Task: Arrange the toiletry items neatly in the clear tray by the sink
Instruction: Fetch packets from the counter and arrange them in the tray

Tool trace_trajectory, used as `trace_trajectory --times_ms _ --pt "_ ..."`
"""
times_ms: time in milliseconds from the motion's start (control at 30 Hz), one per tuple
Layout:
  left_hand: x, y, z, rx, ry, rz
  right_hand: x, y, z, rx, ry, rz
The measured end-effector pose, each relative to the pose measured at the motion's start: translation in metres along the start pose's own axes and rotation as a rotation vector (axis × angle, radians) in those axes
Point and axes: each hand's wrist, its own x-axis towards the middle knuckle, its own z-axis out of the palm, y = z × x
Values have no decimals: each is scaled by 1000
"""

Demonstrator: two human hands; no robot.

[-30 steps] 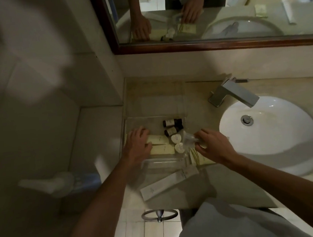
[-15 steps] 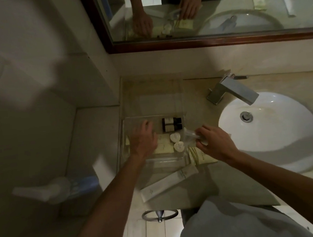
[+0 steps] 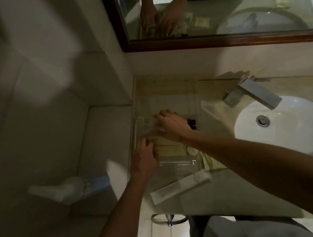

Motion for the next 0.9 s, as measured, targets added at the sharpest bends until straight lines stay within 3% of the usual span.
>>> trace_trajectory --times_ms 100,233,367,600,767,833,900 --pt "-1 3 -8 -29 12 -29 4 -1 10 -24 -21 21" --pt "4 3 -12 30 159 50 -38 19 18 -74 78 6" --pt "26 -2 -11 141 86 203 -84 53 15 -150 119 4" --pt "48 3 -1 124 135 183 -177 106 -7 -54 188 182" --pt "53 16 0 68 253 42 -223 132 -11 -54 10 228" --pt "41 40 7 19 302 137 -228 136 -8 -65 -83 207" --pt "19 84 11 -71 215 368 -226 137 -4 -95 -181 211"
